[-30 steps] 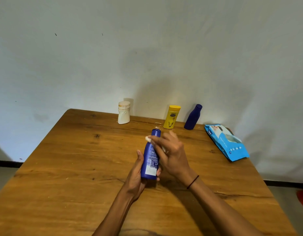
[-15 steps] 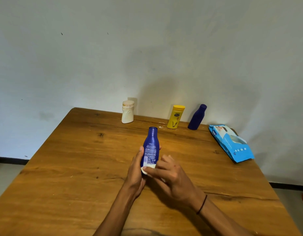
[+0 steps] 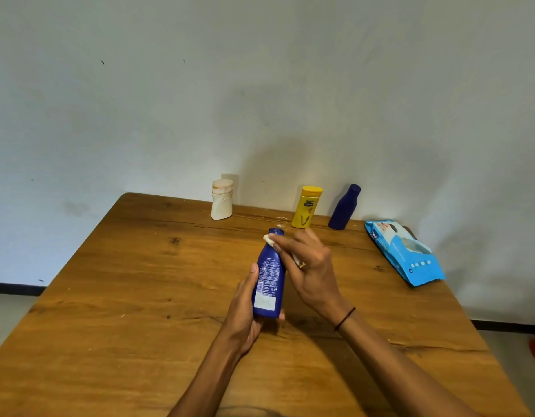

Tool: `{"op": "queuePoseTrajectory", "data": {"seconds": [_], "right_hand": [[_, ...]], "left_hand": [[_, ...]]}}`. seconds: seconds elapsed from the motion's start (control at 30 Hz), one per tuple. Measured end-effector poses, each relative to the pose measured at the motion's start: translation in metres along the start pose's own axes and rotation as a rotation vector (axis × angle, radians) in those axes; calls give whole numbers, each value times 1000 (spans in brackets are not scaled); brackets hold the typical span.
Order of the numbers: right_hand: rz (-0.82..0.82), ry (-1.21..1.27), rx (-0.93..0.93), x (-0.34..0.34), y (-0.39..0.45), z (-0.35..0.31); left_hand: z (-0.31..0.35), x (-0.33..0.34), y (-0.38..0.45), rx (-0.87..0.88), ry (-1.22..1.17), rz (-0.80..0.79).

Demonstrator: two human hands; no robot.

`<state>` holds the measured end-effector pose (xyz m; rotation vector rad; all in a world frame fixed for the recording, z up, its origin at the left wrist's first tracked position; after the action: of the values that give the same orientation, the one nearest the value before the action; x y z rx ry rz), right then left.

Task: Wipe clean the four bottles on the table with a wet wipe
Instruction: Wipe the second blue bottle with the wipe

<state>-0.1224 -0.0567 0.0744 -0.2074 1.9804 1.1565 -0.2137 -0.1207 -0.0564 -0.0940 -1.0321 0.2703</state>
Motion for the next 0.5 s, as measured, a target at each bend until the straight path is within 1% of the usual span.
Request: {"op": "queuePoseTrajectory", "data": {"seconds": [0.2, 0.33, 0.43, 0.5], "right_hand": [[-134, 67, -196, 6, -54, -30], [-151, 66, -280, 3, -68, -35], [-139, 40, -274, 4, -59, -28], [-121, 38, -207, 3, -45, -20]], "left_hand": [[13, -2, 0, 20, -57, -21], [10, -14, 5, 43, -20, 69], [6, -10, 4, 19, 2, 45], [6, -3, 1, 3, 43, 12]]}}
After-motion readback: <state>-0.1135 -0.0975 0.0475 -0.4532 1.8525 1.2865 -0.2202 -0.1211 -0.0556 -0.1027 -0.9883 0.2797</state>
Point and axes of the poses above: each hand's wrist, its own y-axis towards the middle knuckle, its own x-axis out of the palm, z = x × y, the point moved 8 cm from there along y, towards the middle knuckle, and after that the axes turned 15 degrees about -y, right-handed, at the moved point
